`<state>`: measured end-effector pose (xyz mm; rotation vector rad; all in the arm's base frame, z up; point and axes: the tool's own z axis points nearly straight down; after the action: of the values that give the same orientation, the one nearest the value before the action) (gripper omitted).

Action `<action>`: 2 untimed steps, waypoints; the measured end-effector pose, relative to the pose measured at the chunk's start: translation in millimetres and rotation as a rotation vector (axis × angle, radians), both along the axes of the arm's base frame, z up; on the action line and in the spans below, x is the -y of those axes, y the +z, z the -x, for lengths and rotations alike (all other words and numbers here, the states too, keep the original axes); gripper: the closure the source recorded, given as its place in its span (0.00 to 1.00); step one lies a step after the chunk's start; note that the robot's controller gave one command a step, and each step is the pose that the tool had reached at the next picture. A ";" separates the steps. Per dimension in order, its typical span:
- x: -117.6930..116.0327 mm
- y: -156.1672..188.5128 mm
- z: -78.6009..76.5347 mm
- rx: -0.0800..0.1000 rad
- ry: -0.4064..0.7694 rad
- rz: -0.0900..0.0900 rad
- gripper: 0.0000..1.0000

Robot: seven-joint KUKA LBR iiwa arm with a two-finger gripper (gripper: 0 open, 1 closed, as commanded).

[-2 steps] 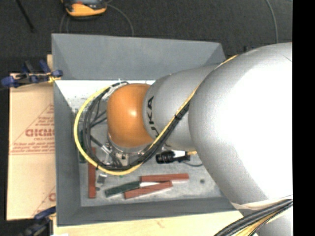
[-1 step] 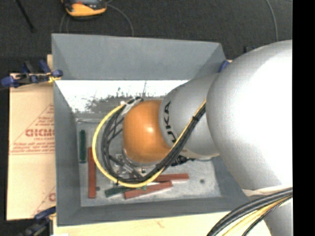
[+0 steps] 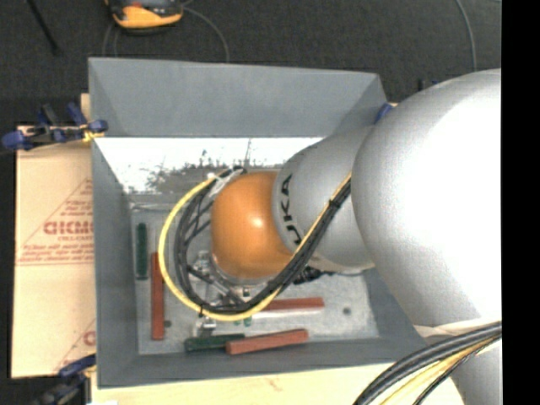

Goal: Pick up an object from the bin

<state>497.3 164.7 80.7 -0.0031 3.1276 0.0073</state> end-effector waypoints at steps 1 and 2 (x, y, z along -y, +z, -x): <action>0.0 -0.4 0.8 -0.003 -0.001 0.000 0.00; 72.1 9.8 -2.6 -0.013 0.210 0.007 1.00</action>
Offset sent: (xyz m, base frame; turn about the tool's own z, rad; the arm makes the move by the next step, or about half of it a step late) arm 0.0018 -0.0707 0.0096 -0.2144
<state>499.9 92.6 90.5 -0.3323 3.1237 -0.0013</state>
